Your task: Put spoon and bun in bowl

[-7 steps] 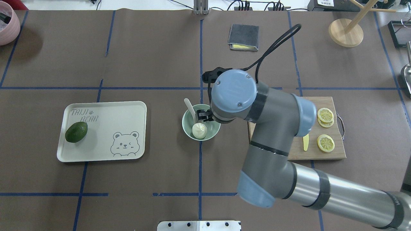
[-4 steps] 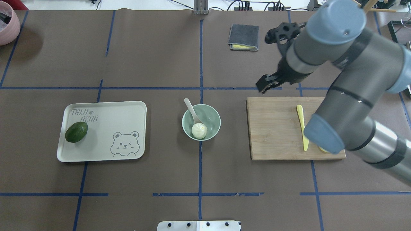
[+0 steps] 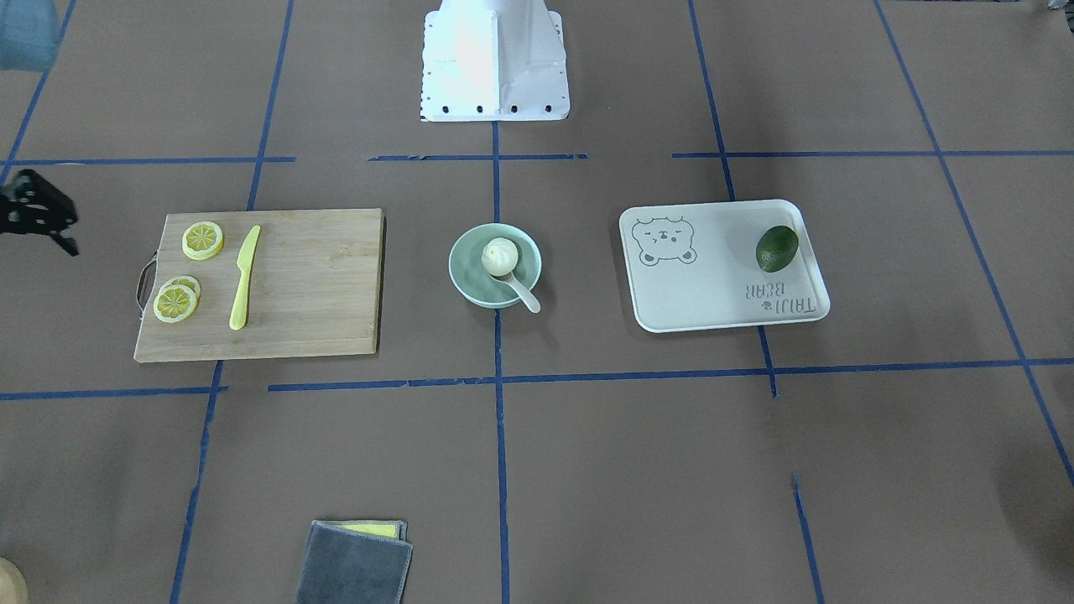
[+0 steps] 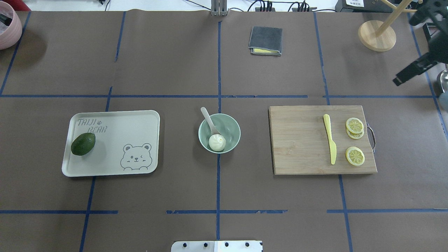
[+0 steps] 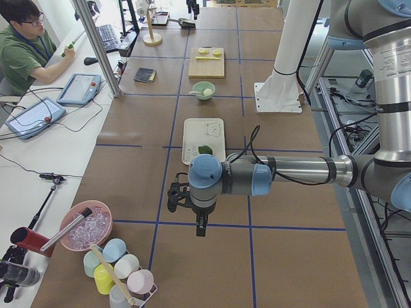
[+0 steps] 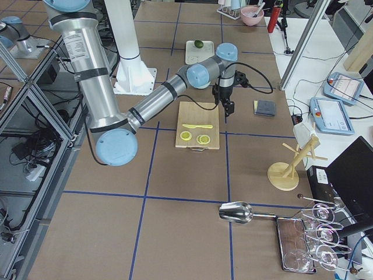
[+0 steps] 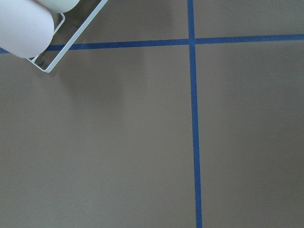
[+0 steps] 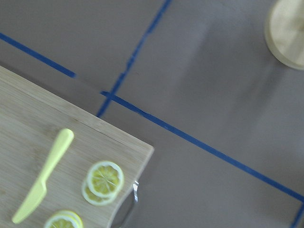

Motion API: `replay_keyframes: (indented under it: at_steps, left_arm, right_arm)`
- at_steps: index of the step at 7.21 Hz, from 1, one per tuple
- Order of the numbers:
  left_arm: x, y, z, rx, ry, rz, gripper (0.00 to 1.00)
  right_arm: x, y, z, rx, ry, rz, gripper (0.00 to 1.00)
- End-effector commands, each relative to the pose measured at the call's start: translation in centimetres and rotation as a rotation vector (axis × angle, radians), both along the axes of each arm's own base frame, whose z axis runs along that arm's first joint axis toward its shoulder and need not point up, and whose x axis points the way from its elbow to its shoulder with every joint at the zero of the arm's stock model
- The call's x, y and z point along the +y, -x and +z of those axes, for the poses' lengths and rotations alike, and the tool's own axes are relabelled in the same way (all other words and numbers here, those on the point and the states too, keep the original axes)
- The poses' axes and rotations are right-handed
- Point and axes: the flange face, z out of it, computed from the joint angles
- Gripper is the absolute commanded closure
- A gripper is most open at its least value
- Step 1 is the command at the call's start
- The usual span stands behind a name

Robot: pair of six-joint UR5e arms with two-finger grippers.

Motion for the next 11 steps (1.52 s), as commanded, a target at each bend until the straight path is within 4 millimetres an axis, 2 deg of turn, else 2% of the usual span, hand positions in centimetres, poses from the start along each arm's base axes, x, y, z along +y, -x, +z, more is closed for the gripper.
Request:
replay_keyframes:
  at_steps: [1,2,3,4,11]
  left_arm:
    - [-0.3,-0.1,-0.3,-0.001,-0.014,0.006,0.00]
    - [-0.3,-0.1,-0.3,-0.001,-0.016,0.006,0.00]
    - [-0.2,-0.1,-0.2,-0.003,-0.040,0.033,0.00]
    - [-0.1,-0.1,0.0,-0.004,-0.049,0.049,0.00]
    - [0.4,-0.1,0.2,-0.003,-0.040,0.049,0.00]
  right_arm:
    - [6.7,-10.9,11.6,0.051,0.175,0.126,0.00]
    - [9.6,-13.3,14.8,0.062,0.242,0.166,0.00]
    - [11.5,-14.6,17.0,0.062,0.296,0.195,0.00]
    - [12.6,-15.1,17.9,0.059,0.324,0.208,0.00]
    - [12.8,-15.0,17.8,0.042,0.331,0.211,0.00]
